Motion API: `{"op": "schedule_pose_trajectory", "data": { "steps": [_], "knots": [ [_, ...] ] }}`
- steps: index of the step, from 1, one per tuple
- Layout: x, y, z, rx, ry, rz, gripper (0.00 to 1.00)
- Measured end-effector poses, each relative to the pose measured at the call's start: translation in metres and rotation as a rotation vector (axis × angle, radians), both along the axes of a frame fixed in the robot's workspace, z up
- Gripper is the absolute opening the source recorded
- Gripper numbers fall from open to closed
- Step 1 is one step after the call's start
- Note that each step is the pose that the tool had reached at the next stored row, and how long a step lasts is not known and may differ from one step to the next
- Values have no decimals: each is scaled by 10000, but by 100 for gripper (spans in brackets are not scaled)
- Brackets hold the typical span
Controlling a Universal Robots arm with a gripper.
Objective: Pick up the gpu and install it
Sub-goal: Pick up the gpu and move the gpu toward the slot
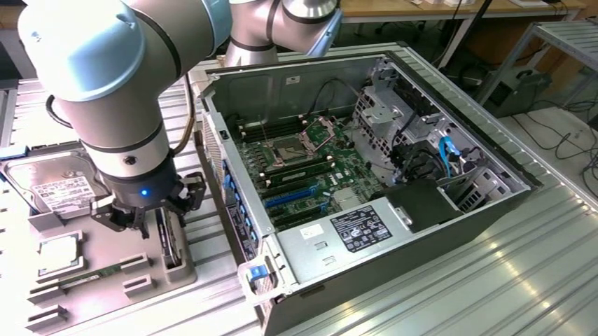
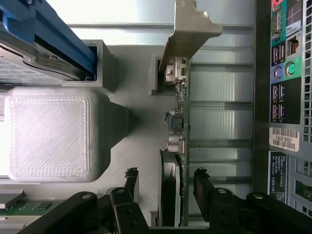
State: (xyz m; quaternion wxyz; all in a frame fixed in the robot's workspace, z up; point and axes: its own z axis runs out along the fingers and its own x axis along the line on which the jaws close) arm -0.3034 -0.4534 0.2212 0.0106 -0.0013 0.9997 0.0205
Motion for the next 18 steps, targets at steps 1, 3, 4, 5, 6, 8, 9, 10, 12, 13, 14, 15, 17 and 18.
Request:
{"op": "schedule_pose_trajectory", "data": {
  "steps": [1,3,4,5,6,8,9,10,12,13,14,15,17,18],
  "knots": [
    [0,0,-8,0,0,1,58],
    [0,0,-18,0,1,0,58],
    [0,0,-24,-1,1,0,56],
    [0,0,-27,-3,1,0,56],
    [0,0,-29,-4,2,-1,56],
    [0,0,-37,-4,1,-1,47],
    [0,0,-37,-4,1,-1,41],
    [0,0,-37,-4,0,-1,35],
    [0,0,-38,-4,0,-1,29],
    [0,0,-37,-4,1,-1,28],
    [0,0,-38,-3,0,-1,28],
    [0,0,-38,-3,1,-1,28],
    [0,0,-38,-4,1,0,28],
    [0,0,-38,-4,0,-1,28]
  ]
}}
